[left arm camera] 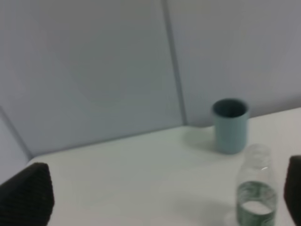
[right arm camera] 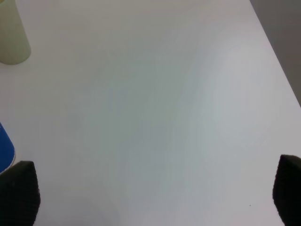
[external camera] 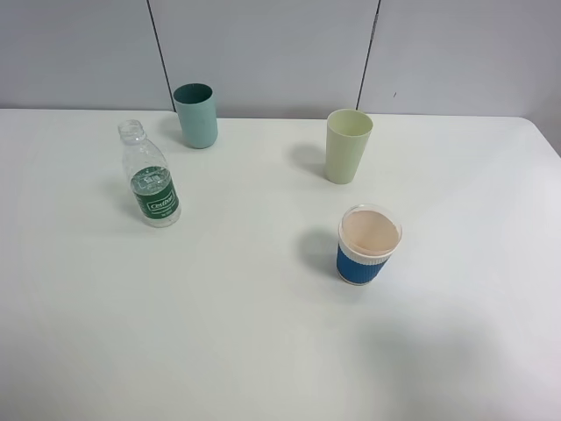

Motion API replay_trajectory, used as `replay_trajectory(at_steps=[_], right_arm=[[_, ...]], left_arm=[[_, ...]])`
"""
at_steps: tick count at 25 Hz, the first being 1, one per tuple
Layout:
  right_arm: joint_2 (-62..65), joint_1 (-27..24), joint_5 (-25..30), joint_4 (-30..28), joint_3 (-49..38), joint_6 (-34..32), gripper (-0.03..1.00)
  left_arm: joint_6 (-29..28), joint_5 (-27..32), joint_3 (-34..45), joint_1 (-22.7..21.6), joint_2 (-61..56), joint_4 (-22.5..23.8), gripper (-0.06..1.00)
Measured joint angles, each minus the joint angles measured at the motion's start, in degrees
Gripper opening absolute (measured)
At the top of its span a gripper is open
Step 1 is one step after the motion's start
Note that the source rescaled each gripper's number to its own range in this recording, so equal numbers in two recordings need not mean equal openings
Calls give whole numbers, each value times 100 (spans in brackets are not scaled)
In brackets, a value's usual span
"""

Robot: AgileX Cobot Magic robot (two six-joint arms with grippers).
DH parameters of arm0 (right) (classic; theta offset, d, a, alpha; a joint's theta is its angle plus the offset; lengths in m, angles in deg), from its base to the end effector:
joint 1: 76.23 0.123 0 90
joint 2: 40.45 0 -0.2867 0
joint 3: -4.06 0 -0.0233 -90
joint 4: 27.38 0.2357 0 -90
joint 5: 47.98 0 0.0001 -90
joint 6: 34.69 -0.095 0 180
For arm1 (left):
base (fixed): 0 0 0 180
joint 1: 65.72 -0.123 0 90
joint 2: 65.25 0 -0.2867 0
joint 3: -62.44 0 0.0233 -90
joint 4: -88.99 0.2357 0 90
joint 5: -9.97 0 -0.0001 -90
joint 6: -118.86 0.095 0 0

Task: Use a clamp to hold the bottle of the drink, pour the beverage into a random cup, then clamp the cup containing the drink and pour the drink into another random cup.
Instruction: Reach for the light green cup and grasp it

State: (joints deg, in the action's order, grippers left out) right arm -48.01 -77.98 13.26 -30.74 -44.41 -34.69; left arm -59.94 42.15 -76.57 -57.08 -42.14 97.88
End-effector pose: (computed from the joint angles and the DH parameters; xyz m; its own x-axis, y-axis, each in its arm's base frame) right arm -0.0176 -0.0043 0.2682 -0.4593 -0.0142 -0.8882 0.0632 0.9968 -0.0486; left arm 0.0331 0.0029 0.3495 -0.0912 0.1670 -0.9817 0.0836 0.9836 0.1596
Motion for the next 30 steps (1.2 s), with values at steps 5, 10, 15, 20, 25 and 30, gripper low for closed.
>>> replay_trajectory(at_steps=[5,10,15,20,25,30], right_arm=[[0,0,0,0,0,0,100],[0,0,0,0,0,0,100],[0,0,0,0,0,0,100],[0,0,0,0,0,0,100],[0,0,0,0,0,0,100],[0,0,0,0,0,0,100]], left_arm=[[0,416,0,-583,-190,-181,99],[0,784,0,-704,-529,-368,99],[0,1469,0,-704,-1007,-391,100],[0,1895,118,-704,-1450,-396,100],[0,2261,552,-704,-1570,-525,100],[-6,2569,644,-704,-1570,-563,100]])
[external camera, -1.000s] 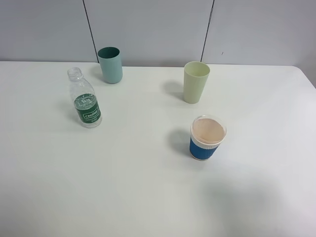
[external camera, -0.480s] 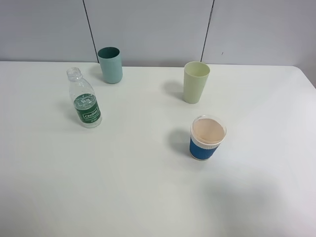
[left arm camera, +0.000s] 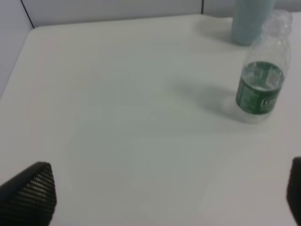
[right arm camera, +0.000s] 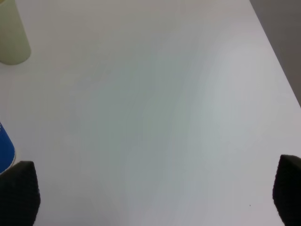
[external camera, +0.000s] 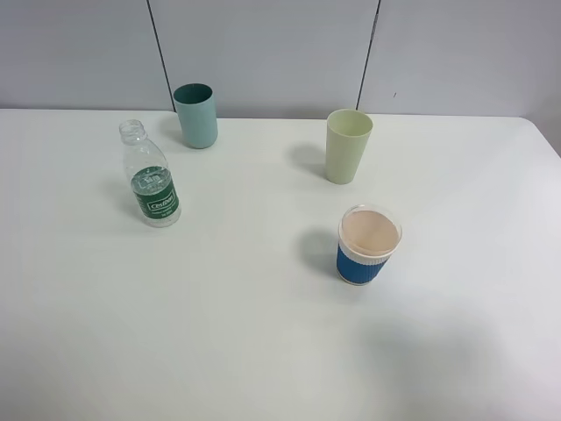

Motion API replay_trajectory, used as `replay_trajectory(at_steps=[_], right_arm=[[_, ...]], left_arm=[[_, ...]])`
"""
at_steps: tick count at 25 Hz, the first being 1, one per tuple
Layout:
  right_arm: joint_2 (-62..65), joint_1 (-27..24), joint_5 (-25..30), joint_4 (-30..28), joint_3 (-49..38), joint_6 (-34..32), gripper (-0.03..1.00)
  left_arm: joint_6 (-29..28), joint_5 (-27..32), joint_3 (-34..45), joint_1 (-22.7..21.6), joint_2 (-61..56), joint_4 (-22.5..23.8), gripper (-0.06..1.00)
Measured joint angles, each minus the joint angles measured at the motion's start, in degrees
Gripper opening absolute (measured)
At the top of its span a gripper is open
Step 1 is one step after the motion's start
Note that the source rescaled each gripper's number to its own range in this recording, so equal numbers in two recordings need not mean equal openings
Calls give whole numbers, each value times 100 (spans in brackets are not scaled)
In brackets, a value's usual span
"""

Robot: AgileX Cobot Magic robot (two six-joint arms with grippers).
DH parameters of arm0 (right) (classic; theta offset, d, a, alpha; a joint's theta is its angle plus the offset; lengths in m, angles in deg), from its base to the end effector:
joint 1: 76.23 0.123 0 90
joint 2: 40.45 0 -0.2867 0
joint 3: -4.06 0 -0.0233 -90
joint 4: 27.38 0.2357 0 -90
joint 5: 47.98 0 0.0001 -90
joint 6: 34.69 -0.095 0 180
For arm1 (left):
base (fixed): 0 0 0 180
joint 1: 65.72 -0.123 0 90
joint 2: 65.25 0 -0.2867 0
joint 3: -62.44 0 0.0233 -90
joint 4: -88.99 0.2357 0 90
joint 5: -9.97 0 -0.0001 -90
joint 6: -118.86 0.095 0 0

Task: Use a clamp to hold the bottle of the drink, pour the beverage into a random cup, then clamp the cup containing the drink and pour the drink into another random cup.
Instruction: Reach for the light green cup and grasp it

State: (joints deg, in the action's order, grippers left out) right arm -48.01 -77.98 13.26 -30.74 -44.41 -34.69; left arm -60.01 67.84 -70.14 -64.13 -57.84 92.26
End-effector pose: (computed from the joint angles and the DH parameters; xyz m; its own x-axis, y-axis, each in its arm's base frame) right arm -0.0176 -0.0043 0.2682 -0.4593 -0.0142 -0.8882 0.0632 0.9968 -0.0486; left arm -0.0174 0.0051 0.2781 -0.3854 0.0607 -0.9207 0.0025 0.9979 0.0648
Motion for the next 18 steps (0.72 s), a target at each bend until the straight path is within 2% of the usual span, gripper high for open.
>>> replay_trajectory(at_steps=[3,13,18], right_arm=[[0,0,0,0,0,0,100],[0,0,0,0,0,0,100],[0,0,0,0,0,0,100]], left_arm=[[-64,184,103,0,-6,5,100],[-221,202,103,0,-6,43,100],[-541,202,103,0,-6,43,100]])
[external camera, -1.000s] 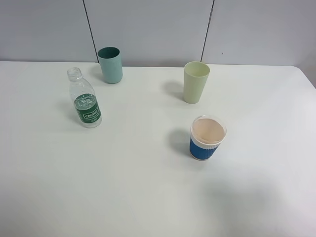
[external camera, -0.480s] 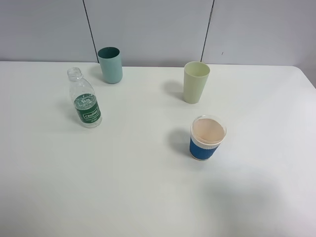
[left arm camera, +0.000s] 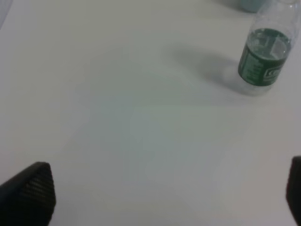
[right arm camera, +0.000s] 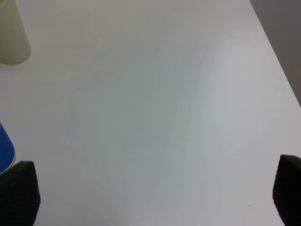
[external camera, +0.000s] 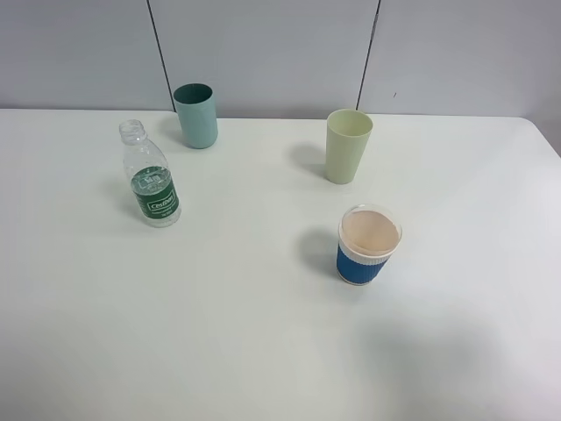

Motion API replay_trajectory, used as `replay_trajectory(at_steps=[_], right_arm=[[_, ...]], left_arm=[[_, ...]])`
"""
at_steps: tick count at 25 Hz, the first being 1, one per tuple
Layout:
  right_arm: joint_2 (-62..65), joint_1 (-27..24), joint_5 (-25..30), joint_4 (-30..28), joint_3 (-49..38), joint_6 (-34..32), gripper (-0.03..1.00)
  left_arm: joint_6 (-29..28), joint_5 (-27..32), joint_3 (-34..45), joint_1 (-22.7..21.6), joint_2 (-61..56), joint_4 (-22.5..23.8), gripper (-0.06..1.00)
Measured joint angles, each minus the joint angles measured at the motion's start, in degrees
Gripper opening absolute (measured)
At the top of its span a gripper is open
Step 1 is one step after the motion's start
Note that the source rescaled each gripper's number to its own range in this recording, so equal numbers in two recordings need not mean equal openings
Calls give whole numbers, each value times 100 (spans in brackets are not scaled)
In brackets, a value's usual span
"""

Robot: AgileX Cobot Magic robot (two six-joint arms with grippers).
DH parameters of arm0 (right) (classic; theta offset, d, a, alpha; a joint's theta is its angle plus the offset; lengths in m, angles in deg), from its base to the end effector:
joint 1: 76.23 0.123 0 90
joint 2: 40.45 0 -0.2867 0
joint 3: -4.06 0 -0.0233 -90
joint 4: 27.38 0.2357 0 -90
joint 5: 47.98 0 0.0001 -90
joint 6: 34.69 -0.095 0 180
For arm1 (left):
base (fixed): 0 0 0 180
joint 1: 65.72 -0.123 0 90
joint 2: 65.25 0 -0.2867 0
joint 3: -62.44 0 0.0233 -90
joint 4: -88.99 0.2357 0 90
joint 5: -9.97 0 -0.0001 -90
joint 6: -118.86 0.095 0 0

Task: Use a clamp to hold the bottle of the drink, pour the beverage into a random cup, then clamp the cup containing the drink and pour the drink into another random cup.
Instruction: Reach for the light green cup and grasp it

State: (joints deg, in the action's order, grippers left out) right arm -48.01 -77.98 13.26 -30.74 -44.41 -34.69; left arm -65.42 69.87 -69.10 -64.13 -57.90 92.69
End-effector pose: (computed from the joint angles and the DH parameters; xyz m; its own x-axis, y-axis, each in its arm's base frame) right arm -0.0176 -0.0043 0.2682 -0.4593 -0.0142 -0.8882 0.0632 0.9968 -0.0486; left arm -0.0169 0.0058 0.2702 -0.4315 -0.0302 -0.9016 -0.0409 0.9991 -0.0139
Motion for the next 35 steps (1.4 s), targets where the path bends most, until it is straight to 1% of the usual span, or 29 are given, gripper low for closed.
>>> replay_trajectory(at_steps=[5,35], right_arm=[[0,0,0,0,0,0,100],[0,0,0,0,0,0,100]], left_arm=[[-245,6,0,0,0,4,100],[-252,16,0,0,0,4,100]])
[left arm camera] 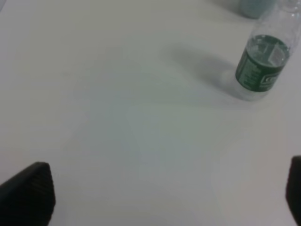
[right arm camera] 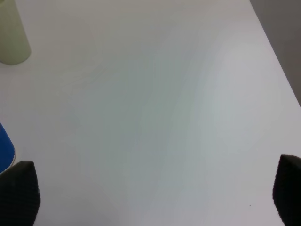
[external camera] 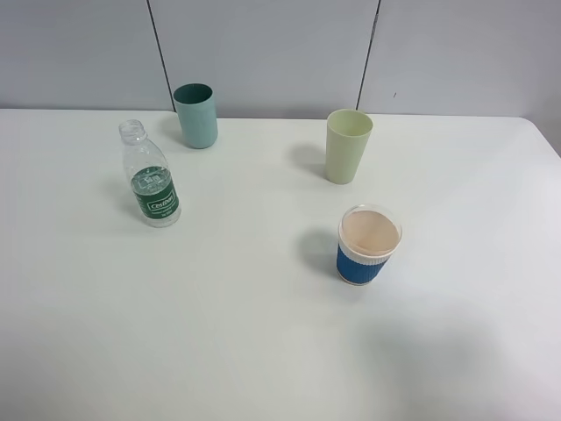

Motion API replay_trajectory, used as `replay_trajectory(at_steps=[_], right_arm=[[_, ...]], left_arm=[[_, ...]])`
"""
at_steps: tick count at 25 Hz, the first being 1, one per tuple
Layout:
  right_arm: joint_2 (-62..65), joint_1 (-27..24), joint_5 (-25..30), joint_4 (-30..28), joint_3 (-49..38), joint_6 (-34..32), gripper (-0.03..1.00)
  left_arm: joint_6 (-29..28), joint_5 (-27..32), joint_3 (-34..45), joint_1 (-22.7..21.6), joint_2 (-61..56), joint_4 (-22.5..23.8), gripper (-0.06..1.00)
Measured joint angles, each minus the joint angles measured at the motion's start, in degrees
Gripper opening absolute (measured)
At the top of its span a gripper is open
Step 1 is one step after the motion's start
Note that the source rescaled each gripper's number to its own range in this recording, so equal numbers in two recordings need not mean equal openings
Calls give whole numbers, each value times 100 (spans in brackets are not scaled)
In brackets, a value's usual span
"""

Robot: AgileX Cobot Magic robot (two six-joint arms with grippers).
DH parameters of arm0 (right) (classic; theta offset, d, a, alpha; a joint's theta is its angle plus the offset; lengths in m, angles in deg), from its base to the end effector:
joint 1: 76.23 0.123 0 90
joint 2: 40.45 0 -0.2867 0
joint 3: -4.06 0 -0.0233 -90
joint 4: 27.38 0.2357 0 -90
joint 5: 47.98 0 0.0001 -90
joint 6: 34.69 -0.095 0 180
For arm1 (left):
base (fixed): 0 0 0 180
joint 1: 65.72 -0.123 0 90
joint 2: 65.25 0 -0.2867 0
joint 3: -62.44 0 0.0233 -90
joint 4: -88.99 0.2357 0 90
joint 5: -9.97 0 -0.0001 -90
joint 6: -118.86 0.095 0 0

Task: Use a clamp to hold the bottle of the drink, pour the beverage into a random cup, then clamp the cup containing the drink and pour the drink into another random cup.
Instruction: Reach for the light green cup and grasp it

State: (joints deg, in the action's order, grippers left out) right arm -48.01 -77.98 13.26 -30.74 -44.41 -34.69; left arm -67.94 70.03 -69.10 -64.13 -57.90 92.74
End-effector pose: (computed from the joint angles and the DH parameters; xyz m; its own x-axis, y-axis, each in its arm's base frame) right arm -0.0176 -0.0043 0.2682 -0.4593 -0.0142 -0.8882 0.0632 0.9968 -0.0486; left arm -0.0170 0.0059 0.2700 -0.4317 -0.0738 -0.8990 -0.0606 0.9968 -0.0527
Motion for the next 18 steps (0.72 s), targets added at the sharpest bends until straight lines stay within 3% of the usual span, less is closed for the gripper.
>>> replay_trajectory(at_steps=[18], right_arm=[[0,0,0,0,0,0,100]], left_arm=[[0,0,0,0,0,2,100]])
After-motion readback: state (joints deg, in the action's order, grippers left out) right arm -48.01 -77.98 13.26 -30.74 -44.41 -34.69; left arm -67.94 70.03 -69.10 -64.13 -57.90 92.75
